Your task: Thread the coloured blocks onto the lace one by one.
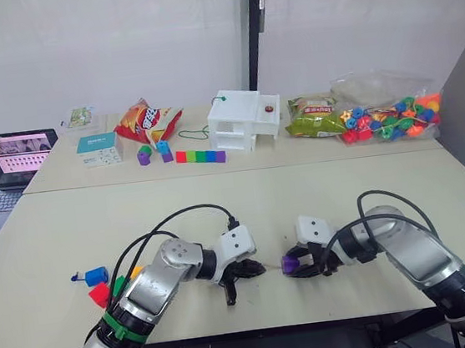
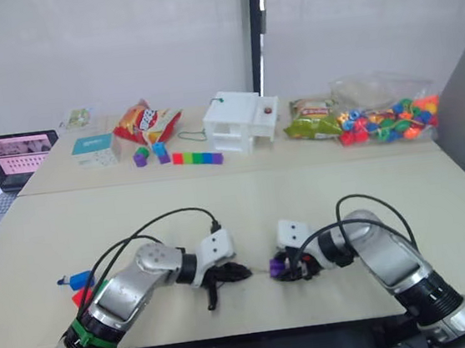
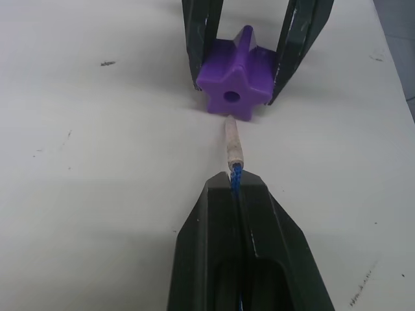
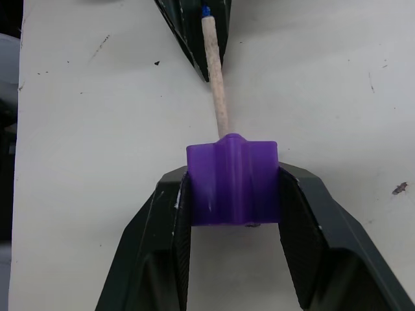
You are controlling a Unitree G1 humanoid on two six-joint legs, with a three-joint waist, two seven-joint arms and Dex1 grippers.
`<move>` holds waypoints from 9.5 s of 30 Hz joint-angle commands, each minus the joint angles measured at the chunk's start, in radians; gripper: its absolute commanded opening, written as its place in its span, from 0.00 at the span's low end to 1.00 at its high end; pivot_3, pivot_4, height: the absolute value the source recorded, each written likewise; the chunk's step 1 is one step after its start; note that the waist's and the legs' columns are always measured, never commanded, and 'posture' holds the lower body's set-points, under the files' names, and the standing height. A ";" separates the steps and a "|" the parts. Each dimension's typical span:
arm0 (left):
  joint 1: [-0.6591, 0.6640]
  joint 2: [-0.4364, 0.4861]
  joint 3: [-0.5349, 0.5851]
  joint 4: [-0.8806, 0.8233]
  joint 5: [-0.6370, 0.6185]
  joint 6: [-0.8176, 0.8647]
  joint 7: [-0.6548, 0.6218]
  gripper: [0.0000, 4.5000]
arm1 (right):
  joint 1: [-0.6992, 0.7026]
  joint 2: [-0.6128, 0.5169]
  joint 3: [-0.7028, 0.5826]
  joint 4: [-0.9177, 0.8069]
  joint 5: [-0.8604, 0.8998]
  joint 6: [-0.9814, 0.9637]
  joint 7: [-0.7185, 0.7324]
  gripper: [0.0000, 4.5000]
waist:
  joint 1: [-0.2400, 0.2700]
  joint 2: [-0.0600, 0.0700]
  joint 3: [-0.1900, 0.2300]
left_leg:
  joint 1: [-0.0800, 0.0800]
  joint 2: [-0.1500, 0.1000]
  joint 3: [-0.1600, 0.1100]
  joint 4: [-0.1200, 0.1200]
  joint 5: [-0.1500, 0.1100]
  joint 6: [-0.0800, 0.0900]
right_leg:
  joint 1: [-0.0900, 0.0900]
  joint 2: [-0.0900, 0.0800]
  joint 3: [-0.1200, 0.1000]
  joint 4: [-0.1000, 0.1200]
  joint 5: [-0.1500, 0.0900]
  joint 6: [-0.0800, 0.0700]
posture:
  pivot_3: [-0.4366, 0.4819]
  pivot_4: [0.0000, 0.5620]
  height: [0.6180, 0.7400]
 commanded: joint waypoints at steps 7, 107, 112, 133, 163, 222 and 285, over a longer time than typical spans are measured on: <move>0.003 0.062 0.021 -0.027 0.001 -0.009 -0.017 0.00 | 0.025 -0.006 0.037 -0.013 0.004 0.023 0.006 0.30 | 0.000 0.000 0.000 | 0.000 0.000 0.000 0.000 0.000 0.000 | 0.000 0.000 0.000 0.000 0.000 0.000 | 0.48 0.27 1.00; -0.165 0.079 -0.127 -0.119 0.033 0.254 -0.030 0.00 | -0.009 0.009 0.085 0.003 -0.023 -0.083 0.017 0.30 | -0.007 -0.004 -0.002 | 0.002 0.000 0.000 -0.003 0.000 0.000 | 0.000 0.001 0.001 0.000 -0.001 -0.001 | 0.48 0.27 1.00; -0.170 0.076 -0.139 -0.110 0.040 0.252 -0.027 0.00 | -0.010 0.009 0.082 -0.002 -0.020 -0.081 0.023 0.30 | -0.006 -0.004 -0.002 | 0.002 0.000 0.000 -0.003 0.000 0.000 | 0.000 0.001 0.001 0.000 -0.001 -0.001 | 0.48 0.27 1.00; -0.218 -0.024 -0.143 -0.072 0.031 0.235 -0.001 0.00 | -0.004 0.025 0.096 -0.034 -0.022 -0.060 0.015 0.30 | -0.002 -0.004 -0.002 | 0.003 0.000 0.000 -0.002 0.000 0.000 | 0.001 0.001 0.001 0.000 -0.001 -0.001 | 0.48 0.27 1.00; -0.008 0.045 0.064 -0.055 -0.039 -0.045 -0.036 0.50 | 0.021 0.031 0.060 -0.029 -0.027 -0.039 0.001 0.30 | -0.005 -0.004 -0.002 | 0.008 0.001 -0.001 -0.004 0.000 0.000 | 0.007 0.001 0.000 -0.003 -0.001 -0.001 | 0.48 0.27 1.00; -0.107 -0.159 -0.091 0.111 0.103 -0.110 0.023 0.93 | 0.104 -0.093 -0.158 -0.072 0.099 -0.059 -0.010 1.00 | 0.008 -0.004 -0.002 | 0.001 -0.001 -0.002 -0.003 -0.001 0.001 | 0.006 0.000 0.000 -0.009 0.000 0.002 | 0.48 0.27 1.00; 0.212 0.498 0.220 0.319 0.074 -0.568 -0.304 0.30 | 0.090 -0.126 -0.101 0.065 0.033 -0.226 0.020 0.00 | -0.021 -0.001 -0.003 | 0.004 0.002 0.001 -0.006 -0.001 0.001 | 0.002 -0.001 0.001 -0.006 0.000 0.000 | 0.48 0.27 1.00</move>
